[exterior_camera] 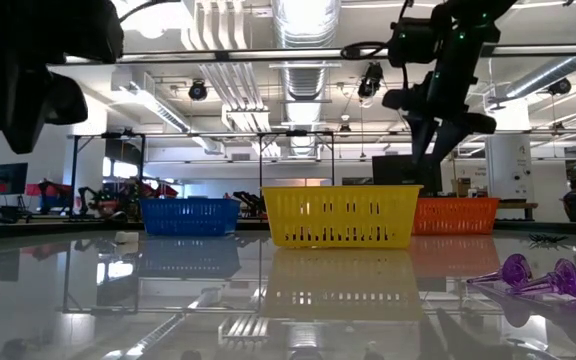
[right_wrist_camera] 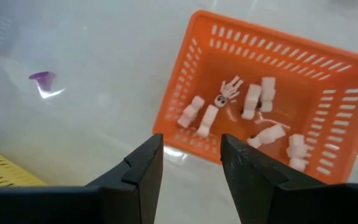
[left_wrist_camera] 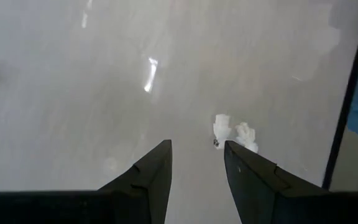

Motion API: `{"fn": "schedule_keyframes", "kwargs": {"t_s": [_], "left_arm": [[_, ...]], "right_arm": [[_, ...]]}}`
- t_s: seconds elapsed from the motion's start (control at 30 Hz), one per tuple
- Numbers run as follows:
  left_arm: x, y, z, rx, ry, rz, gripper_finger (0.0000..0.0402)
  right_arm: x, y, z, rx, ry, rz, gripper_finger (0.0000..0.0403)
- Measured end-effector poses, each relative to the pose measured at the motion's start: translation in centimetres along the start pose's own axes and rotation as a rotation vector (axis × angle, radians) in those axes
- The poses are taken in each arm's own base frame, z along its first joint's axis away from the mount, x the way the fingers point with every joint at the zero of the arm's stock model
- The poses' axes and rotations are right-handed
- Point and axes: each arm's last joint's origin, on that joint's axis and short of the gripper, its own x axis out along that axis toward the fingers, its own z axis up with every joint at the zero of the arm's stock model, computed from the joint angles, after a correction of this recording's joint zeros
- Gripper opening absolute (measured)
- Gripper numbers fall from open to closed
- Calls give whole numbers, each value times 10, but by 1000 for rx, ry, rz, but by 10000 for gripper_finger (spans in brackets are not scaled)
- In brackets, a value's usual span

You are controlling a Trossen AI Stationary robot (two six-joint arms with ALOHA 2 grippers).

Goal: Sort Halloween decoration
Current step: Put the white skeleton toy into the orange bin

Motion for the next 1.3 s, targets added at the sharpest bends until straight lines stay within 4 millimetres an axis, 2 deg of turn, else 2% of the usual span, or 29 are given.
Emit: {"fn": "schedule_keyframes", "kwargs": {"t_s": [0.27, 0.67, 0.93, 1.3], "left_arm": [[12, -15, -10, 15, 0, 26, 129], [48, -34, -22, 64, 64, 40, 129], [64, -41, -24, 71, 67, 31, 129], [95, -37, -26, 69, 135, 116, 129]], "right_arm": [[-2, 13, -12, 6, 14, 25, 148], [-6, 34, -33, -14, 42, 66, 146], [-8, 40, -41, -17, 51, 79, 153], [-10, 47, -49, -37, 59, 91, 150]]}}
